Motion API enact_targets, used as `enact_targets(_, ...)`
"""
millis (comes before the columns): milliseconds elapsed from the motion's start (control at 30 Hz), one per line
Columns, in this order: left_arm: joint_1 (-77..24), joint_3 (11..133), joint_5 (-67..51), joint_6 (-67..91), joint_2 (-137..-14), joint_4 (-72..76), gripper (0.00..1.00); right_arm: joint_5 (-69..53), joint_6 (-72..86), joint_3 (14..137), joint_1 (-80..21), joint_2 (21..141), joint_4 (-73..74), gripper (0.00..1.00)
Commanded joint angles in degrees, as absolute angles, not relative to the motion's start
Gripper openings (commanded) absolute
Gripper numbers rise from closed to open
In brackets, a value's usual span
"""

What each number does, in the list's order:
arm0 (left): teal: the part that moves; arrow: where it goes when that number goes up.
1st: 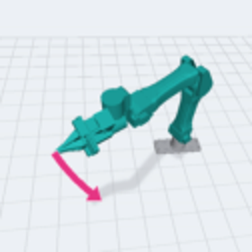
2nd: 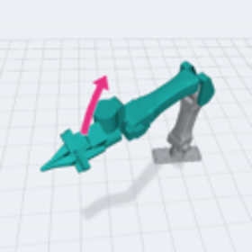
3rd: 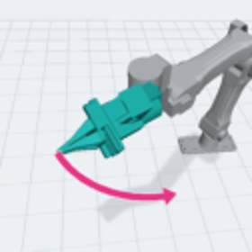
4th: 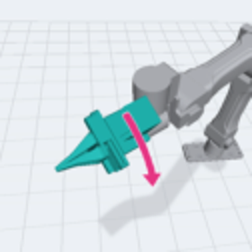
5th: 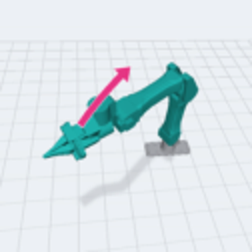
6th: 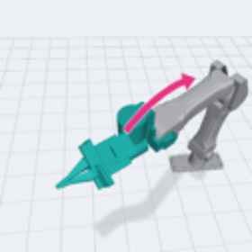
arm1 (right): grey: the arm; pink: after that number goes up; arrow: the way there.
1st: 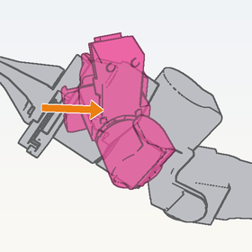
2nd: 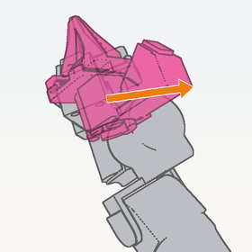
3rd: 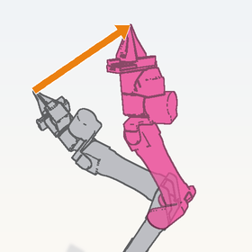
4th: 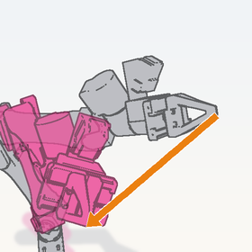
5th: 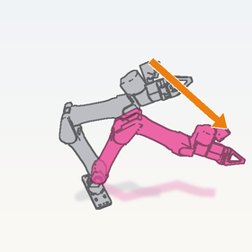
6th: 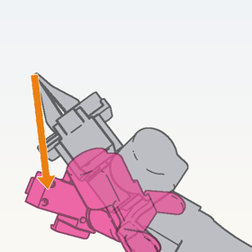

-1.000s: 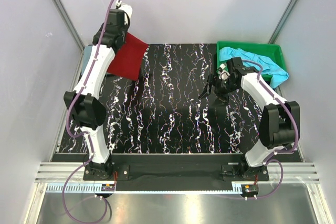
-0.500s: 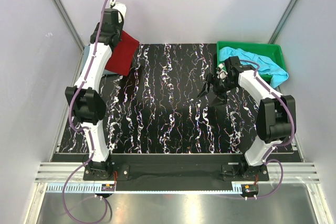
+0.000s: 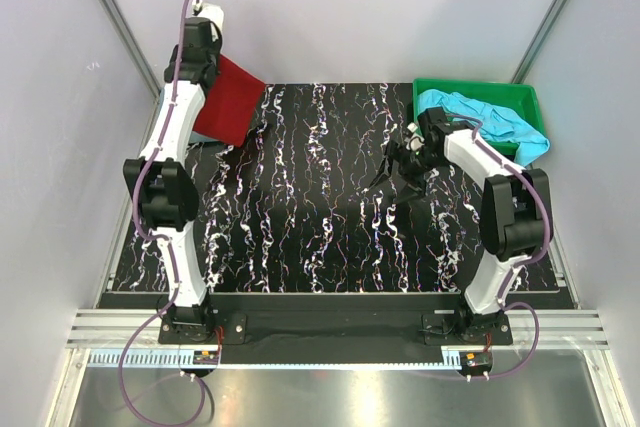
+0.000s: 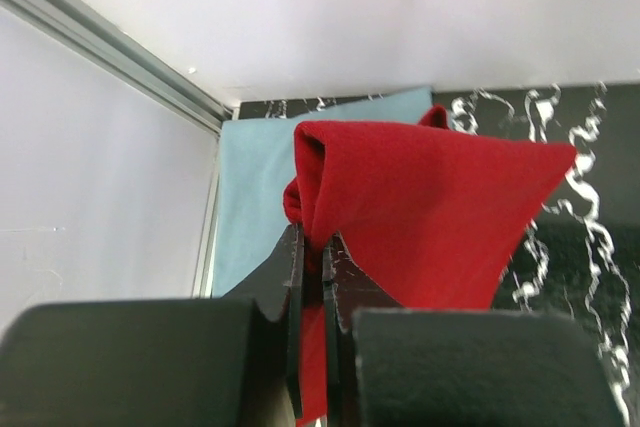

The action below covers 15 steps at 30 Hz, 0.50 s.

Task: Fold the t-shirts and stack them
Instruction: Neatly place the folded tshirt to the corner

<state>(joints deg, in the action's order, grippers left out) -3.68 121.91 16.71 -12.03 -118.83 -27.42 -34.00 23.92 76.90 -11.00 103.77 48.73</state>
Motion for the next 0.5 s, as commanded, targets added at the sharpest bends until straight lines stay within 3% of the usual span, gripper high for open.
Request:
enact_targets(0,-1.94,125.16,17.05,-9.50,-119.79,-18.99,0.00,-34.37,24.52,80.24,-12.21,104.94,48.08,0.88)
enact_targets(467,3.16,124.02,18.02,-2.11,-124.36,-11.43,0.00,-34.54,24.61,83.14,-12.66,108.98,48.78,0.88)
